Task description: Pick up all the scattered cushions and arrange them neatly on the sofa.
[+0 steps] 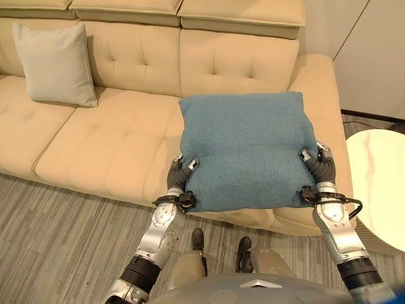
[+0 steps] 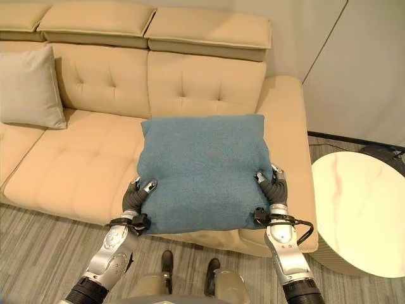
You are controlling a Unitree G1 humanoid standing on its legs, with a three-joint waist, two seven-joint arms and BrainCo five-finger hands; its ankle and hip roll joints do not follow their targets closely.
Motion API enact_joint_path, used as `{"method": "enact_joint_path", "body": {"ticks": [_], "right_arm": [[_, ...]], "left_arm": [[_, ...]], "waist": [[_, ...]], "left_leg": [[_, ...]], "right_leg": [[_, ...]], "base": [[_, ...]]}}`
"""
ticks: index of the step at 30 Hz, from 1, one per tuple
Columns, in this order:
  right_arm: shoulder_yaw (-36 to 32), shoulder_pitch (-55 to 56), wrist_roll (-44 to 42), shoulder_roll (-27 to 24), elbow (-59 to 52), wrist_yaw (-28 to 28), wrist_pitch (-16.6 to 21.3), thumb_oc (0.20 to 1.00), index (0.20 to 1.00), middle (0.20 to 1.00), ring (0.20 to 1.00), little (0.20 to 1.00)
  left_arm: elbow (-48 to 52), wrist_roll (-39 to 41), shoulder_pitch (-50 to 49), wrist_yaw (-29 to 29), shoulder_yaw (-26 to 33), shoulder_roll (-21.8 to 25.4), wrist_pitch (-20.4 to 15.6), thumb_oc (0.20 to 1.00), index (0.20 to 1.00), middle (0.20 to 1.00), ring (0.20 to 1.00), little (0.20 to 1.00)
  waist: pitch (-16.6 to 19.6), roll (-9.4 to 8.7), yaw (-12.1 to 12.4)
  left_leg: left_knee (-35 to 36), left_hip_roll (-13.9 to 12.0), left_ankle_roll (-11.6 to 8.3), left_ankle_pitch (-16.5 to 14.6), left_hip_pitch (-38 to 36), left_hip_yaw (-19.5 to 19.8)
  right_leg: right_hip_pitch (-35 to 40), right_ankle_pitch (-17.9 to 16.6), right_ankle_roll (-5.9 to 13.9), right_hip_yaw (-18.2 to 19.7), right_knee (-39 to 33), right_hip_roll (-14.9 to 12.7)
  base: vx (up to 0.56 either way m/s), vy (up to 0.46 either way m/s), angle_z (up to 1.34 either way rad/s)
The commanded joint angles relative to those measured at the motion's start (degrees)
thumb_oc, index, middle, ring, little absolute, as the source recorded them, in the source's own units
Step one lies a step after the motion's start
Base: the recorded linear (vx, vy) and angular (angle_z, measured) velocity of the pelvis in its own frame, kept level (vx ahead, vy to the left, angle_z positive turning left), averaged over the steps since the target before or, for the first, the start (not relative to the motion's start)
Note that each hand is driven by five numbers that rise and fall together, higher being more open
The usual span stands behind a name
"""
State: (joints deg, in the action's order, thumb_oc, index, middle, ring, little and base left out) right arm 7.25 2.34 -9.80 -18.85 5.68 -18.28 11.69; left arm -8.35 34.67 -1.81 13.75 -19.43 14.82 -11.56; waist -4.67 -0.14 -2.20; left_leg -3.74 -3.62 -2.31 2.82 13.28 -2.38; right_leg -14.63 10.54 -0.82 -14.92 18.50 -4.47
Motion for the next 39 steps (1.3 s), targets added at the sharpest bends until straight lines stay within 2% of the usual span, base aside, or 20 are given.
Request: {"method": "enact_joint_path", "body": {"ticks": [1, 3, 5, 7, 8, 9, 12, 15, 18, 20, 21, 22, 25, 27, 30, 32, 34, 39], "right_arm": [[0.03, -4.24, 2.16, 0.82, -6.39, 0.59, 6.11, 0.2, 0.2, 0.2, 0.2, 0.2], [0.54, -4.94, 2.15, 1.34, -6.66, 0.87, 6.05, 0.2, 0.2, 0.2, 0.2, 0.2], [1.01, -5.26, 2.48, 1.91, -7.44, 1.58, 6.15, 0.2, 0.2, 0.2, 0.2, 0.2], [1.32, -5.91, 2.72, 2.26, -7.72, 1.76, 6.12, 0.2, 0.2, 0.2, 0.2, 0.2], [1.85, -6.4, 2.73, 2.89, -7.82, 1.86, 6.33, 0.2, 0.2, 0.2, 0.2, 0.2], [1.96, -6.67, 2.9, 2.93, -7.8, 1.94, 6.3, 0.2, 0.2, 0.2, 0.2, 0.2], [2.5, -7.36, 2.83, 2.53, -7.53, 2.15, 6.52, 0.2, 0.2, 0.2, 0.2, 0.2], [2.72, -7.18, 2.35, 2.01, -7.33, 2.49, 6.29, 0.2, 0.2, 0.2, 0.2, 0.2], [2.35, -6.13, 2.4, 2.02, -7.35, 2.31, 6.53, 0.2, 0.2, 0.2, 0.2, 0.2], [1.69, -5.65, 2.43, 1.95, -7.18, 2.11, 6.66, 0.2, 0.2, 0.2, 0.2, 0.2], [0.7, -4.55, 2.56, 1.56, -7.31, 1.89, 6.56, 0.2, 0.2, 0.2, 0.2, 0.2], [-0.54, -3.42, 2.84, 0.69, -7.7, 1.66, 6.69, 0.2, 0.2, 0.2, 0.2, 0.2], [-1.26, -3.09, 2.23, 0.0, -7.6, 1.92, 6.69, 0.2, 0.2, 0.2, 0.2, 0.2], [-1.68, -2.81, 1.76, -0.09, -7.53, 2.3, 6.66, 0.2, 0.2, 0.2, 0.2, 0.2], [-1.81, -2.75, 1.46, -0.12, -7.59, 2.35, 6.44, 0.2, 0.2, 0.2, 0.2, 0.2], [-1.9, -2.9, 1.2, -0.05, -7.48, 1.97, 6.29, 0.2, 0.2, 0.2, 0.2, 0.2], [-1.78, -2.59, 1.94, 0.19, -7.71, 2.22, 6.33, 0.2, 0.2, 0.2, 0.2, 0.2], [-0.18, -4.59, 2.78, 1.9, -8.04, 3.09, 6.14, 0.2, 0.2, 0.2, 0.2, 0.2]], "left_arm": [[6.35, -2.4, 3.42, -3.2, 2.66, 0.61, -5.83, 0.2, 0.2, 0.2, 0.2, 0.2], [6.58, -2.49, 3.41, -3.16, 2.96, 0.98, -5.99, 0.2, 0.2, 0.2, 0.2, 0.2], [7.26, -3.11, 3.13, -3.27, 3.16, 1.57, -6.05, 0.2, 0.2, 0.2, 0.2, 0.2], [7.49, -3.3, 3.48, -3.25, 3.41, 2.21, -6.05, 0.2, 0.2, 0.2, 0.2, 0.2], [7.56, -3.83, 4.01, -2.9, 3.48, 2.7, -6.29, 0.2, 0.2, 0.2, 0.2, 0.2], [7.44, -3.96, 4.29, -3.05, 3.42, 2.79, -6.38, 0.2, 0.2, 0.2, 0.2, 0.2], [7.62, -4.18, 4.12, -3.23, 3.13, 2.7, -6.65, 0.2, 0.2, 0.2, 0.2, 0.2], [7.05, -4.02, 4.02, -3.38, 3.06, 2.08, -6.62, 0.2, 0.2, 0.2, 0.2, 0.2], [6.76, -3.98, 4.17, -3.8, 2.33, 1.37, -6.78, 0.2, 0.2, 0.2, 0.2, 0.2], [6.81, -3.65, 4.25, -4.05, 2.07, 0.75, -6.83, 0.2, 0.2, 0.2, 0.2, 0.2], [6.6, -3.22, 4.38, -4.45, 1.63, 0.23, -6.79, 0.2, 0.2, 0.2, 0.2, 0.2], [6.54, -3.19, 4.59, -4.98, 1.08, -0.01, -6.69, 0.2, 0.2, 0.2, 0.2, 0.2], [6.27, -2.76, 4.47, -5.51, 1.05, -0.14, -6.42, 0.2, 0.2, 0.2, 0.2, 0.2], [6.15, -3.16, 3.99, -5.94, 1.11, 0.05, -5.56, 0.2, 0.2, 0.2, 0.2, 0.2], [6.58, -3.82, 4.16, -5.55, 1.1, 0.27, -5.17, 0.2, 0.2, 0.2, 0.2, 0.2], [7.12, -4.27, 4.72, -4.95, 1.19, 0.27, -5.27, 0.2, 0.2, 0.2, 0.2, 0.2], [7.54, -4.4, 4.17, -5.44, 1.21, 0.26, -5.46, 0.2, 0.2, 0.2, 0.2, 0.2], [9.15, -4.94, 4.16, -4.99, 2.4, 1.73, -5.8, 0.2, 0.2, 0.2, 0.2, 0.2]], "waist": [[2.79, -3.1, -0.12], [2.5, -3.28, 0.47], [2.57, -3.15, 1.0], [1.95, -2.87, 1.12], [1.08, -2.4, 0.88], [1.05, -2.37, 0.81], [1.18, -2.44, 0.31], [1.39, -2.76, -0.36], [1.43, -3.41, -0.82], [1.65, -3.72, -0.91], [2.07, -4.21, -1.56], [1.67, -4.79, -2.43], [1.32, -4.95, -2.67], [1.66, -5.32, -2.31], [1.7, -4.98, -1.74], [1.28, -4.81, -1.17], [2.43, -4.28, -1.22], [2.63, -4.24, 0.37]], "left_leg": [[1.04, 2.32, -0.98, -4.65, -2.34, -0.19], [0.31, 2.96, -0.32, -5.47, -2.77, -0.79], [0.31, 4.0, 1.14, -6.4, -3.56, -1.16], [0.7, 4.43, 2.09, -6.5, -4.11, -1.57], [0.76, 4.76, 2.8, -6.58, -4.51, -1.7], [1.08, 4.92, 2.95, -6.73, -4.96, -1.73], [2.5, 6.0, 3.36, -7.33, -7.18, -1.91], [3.33, 7.25, 3.67, -8.02, -8.74, -0.84], [2.86, 7.93, 3.44, -9.38, -9.83, 0.2], [1.42, 7.79, 2.58, -10.29, -9.73, 0.78], [-1.81, 7.23, 1.65, -11.49, -9.06, 0.84], [-8.75, 6.54, 0.38, -12.35, -6.49, -0.11], [-15.98, 5.21, -0.64, -11.26, -2.14, -0.6], [-11.97, 4.23, 0.07, -11.58, -0.54, -0.6], [-5.86, 3.86, -0.46, -7.19, 1.17, 0.86], [-4.26, 4.08, -1.05, -4.8, 3.53, 1.72], [-1.09, 3.78, -0.63, -4.51, 0.89, 1.71], [-1.29, 4.94, 1.61, -6.44, -1.81, -0.77]], "right_leg": [[10.05, -6.74, 7.28, 6.27, -16.27, -1.12], [9.94, -6.94, 7.92, 7.5, -15.58, -1.92], [9.67, -7.06, 8.75, 8.79, -14.06, -3.16], [7.41, -7.18, 9.14, 10.17, -9.19, -3.47], [4.59, -8.06, 9.31, 10.9, -4.78, -3.19], [3.62, -7.93, 9.11, 11.16, -4.34, -2.86], [2.09, -9.09, 8.48, 11.2, -8.24, -0.44], [0.44, -10.79, 8.69, 11.91, -11.56, 2.24], [1.76, -11.02, 8.15, 12.51, -13.71, 2.76], [2.87, -11.09, 7.8, 12.7, -14.78, 2.72], [4.49, -10.75, 7.29, 12.63, -15.73, 2.51], [6.21, -10.24, 6.59, 12.16, -16.23, 2.1], [8.06, -9.72, 5.61, 11.65, -17.31, 1.74], [9.27, -9.0, 5.86, 11.61, -17.99, 1.51], [10.28, -8.1, 6.03, 12.05, -18.45, 2.12], [11.12, -7.03, 5.91, 12.91, -18.48, 2.62], [12.13, -6.21, 5.99, 13.33, -18.49, 2.67], [11.78, -5.98, 7.88, 15.52, -14.43, -0.18]], "base": [[0.21, 0.275, -0.21], [0.12, 0.211, -0.27], [0.12, 0.23, -0.42], [0.06, 0.224, -0.33], [0.06, 0.222, -0.19], [0.14, 0.23, -0.32], [0.15, 0.099, -0.3], [0.19, 0.033, -0.08], [0.15, -0.06, 0.11], [0.15, -0.135, 0.23], [0.22, -0.219, 0.86], [0.2, -0.198, 1.13], [0.08, -0.074, 0.63], [0.15, -0.002, 0.12], [0.18, 0.048, 0.06], [0.15, 0.075, -0.16], [0.28, 0.168, -0.53], [0.19, 0.212, -0.5]]}}
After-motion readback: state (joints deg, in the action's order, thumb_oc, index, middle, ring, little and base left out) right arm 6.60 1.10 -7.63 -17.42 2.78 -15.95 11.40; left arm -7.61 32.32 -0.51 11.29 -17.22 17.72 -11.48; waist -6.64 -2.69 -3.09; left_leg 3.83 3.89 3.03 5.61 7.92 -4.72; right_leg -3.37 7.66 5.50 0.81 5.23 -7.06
